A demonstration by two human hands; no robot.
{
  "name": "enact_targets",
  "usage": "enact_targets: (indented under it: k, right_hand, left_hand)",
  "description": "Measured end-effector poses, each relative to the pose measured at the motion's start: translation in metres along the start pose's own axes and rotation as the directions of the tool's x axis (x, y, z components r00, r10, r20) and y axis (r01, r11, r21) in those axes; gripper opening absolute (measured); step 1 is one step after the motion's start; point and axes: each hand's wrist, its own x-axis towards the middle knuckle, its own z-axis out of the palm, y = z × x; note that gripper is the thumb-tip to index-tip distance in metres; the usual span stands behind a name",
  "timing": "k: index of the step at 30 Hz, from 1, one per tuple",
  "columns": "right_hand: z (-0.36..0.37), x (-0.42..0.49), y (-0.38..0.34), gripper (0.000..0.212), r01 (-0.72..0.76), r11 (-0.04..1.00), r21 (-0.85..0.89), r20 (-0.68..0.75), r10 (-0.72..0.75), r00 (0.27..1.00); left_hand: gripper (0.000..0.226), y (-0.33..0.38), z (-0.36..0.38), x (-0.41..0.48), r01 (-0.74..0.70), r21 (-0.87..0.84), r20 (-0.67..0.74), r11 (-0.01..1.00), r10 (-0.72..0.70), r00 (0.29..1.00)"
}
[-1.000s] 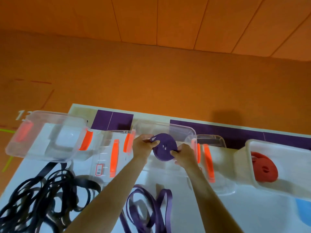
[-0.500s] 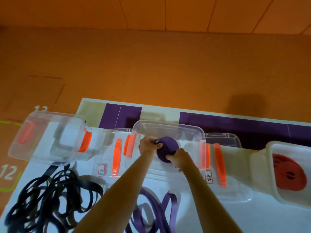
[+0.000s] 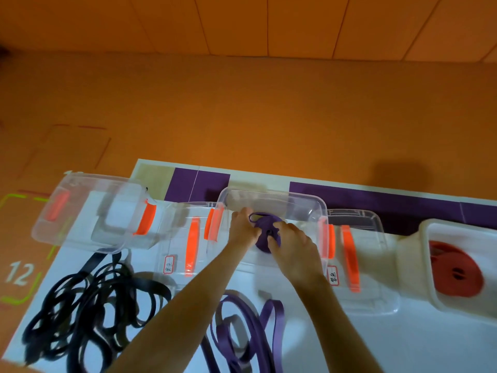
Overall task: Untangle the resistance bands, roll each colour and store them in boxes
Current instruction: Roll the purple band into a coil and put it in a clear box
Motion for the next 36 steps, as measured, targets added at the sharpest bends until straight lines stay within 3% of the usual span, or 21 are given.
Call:
enact_targets:
  k: [3, 6, 8, 11, 16, 19, 21, 25, 28, 33, 36]
  right_hand:
    - [-0.010, -0.039, -0.005, 0.028, 0.080, 0.997, 0.019, -0.064, -0.079, 0.995]
    - [-0.010, -0.085, -0.006, 0.020, 0.060, 0.998, 0.035, -0.130, -0.055, 0.990]
    - [-0.003, -0.118, -0.004, 0.018, 0.037, 0.998, 0.056, -0.155, -0.028, 0.988]
    - [0.019, -0.163, 0.002, 0.016, -0.025, 0.997, 0.071, -0.117, 0.034, 0.993]
    - [0.082, -0.217, 0.021, 0.022, -0.166, 0.985, 0.044, 0.027, 0.165, 0.986]
    - [0.119, -0.237, 0.036, 0.058, -0.367, 0.929, 0.048, 0.147, 0.356, 0.923]
    - [0.137, -0.243, 0.044, 0.065, -0.490, 0.861, 0.137, 0.175, 0.466, 0.867]
    - [0.158, -0.248, 0.060, 0.037, -0.576, 0.791, 0.206, 0.146, 0.557, 0.817]
    - [0.159, -0.248, 0.057, 0.015, -0.521, 0.837, 0.168, 0.172, 0.496, 0.851]
    - [0.166, -0.253, 0.053, 0.005, -0.441, 0.882, 0.168, 0.031, 0.443, 0.896]
    - [0.173, -0.260, 0.048, 0.023, -0.482, 0.828, 0.285, -0.027, 0.510, 0.860]
  left_hand:
    - [0.031, 0.000, -0.023, -0.039, -0.193, 0.055, -0.058, 0.980, 0.196, 0.979]
    - [0.029, -0.009, -0.047, -0.091, -0.385, 0.193, -0.089, 0.903, 0.406, 0.909]
    - [0.028, -0.022, -0.060, -0.128, -0.465, 0.314, -0.073, 0.828, 0.509, 0.858]
    - [0.025, -0.054, -0.069, -0.178, -0.535, 0.348, -0.050, 0.770, 0.585, 0.810]
    - [0.019, -0.120, -0.061, -0.226, -0.483, 0.356, 0.000, 0.800, 0.517, 0.856]
    - [0.025, -0.157, -0.050, -0.247, -0.447, 0.393, 0.079, 0.803, 0.455, 0.887]
    - [0.024, -0.176, -0.045, -0.258, -0.433, 0.387, 0.111, 0.814, 0.425, 0.898]
    - [0.029, -0.201, -0.046, -0.271, -0.425, 0.337, 0.158, 0.840, 0.394, 0.905]
    - [0.030, -0.208, -0.053, -0.274, -0.432, 0.316, 0.178, 0.845, 0.394, 0.901]
    - [0.027, -0.204, -0.064, -0.274, -0.425, 0.302, 0.193, 0.853, 0.382, 0.904]
    - [0.024, -0.205, -0.064, -0.282, -0.441, 0.288, 0.186, 0.850, 0.402, 0.897]
